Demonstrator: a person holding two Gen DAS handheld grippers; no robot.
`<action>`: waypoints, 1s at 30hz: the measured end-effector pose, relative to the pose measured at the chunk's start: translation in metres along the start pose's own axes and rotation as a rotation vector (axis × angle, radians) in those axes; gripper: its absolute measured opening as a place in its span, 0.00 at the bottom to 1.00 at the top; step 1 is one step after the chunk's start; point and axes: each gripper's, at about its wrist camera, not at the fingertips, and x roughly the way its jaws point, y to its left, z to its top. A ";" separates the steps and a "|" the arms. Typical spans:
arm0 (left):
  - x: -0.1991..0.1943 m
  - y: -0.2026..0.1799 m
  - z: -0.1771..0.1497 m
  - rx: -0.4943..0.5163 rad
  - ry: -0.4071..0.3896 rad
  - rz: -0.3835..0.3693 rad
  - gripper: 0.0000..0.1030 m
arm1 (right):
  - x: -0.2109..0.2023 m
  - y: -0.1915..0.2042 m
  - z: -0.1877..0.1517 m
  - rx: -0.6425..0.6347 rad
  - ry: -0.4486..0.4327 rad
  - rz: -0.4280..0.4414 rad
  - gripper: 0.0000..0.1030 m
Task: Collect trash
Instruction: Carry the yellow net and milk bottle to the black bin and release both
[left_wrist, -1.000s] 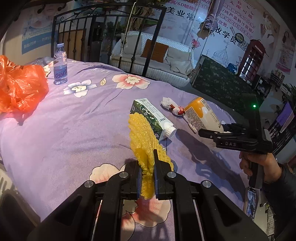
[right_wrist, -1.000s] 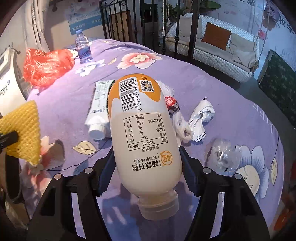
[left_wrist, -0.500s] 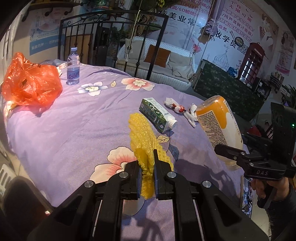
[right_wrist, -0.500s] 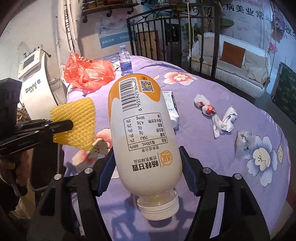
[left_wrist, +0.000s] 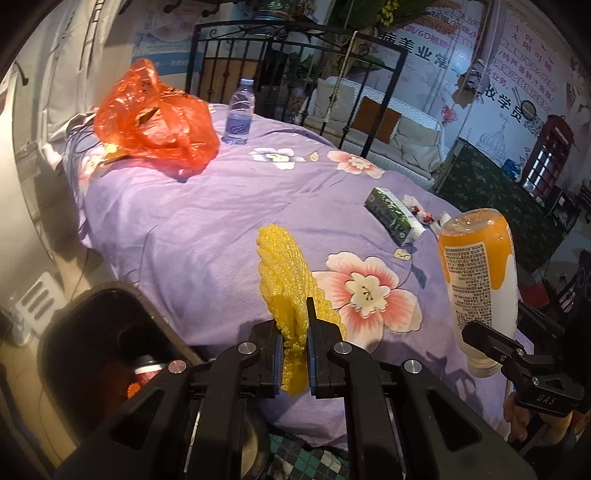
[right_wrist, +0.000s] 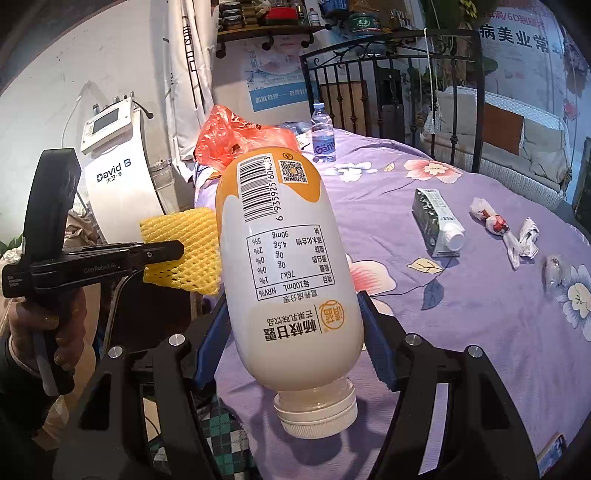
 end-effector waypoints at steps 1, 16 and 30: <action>-0.003 0.008 -0.003 -0.017 0.002 0.014 0.09 | 0.002 0.004 -0.002 0.008 0.000 0.018 0.64; -0.015 0.105 -0.055 -0.207 0.085 0.217 0.09 | 0.021 0.045 -0.012 -0.006 0.011 0.101 0.64; 0.040 0.135 -0.086 -0.248 0.296 0.298 0.15 | 0.023 0.049 -0.020 -0.013 0.011 0.103 0.64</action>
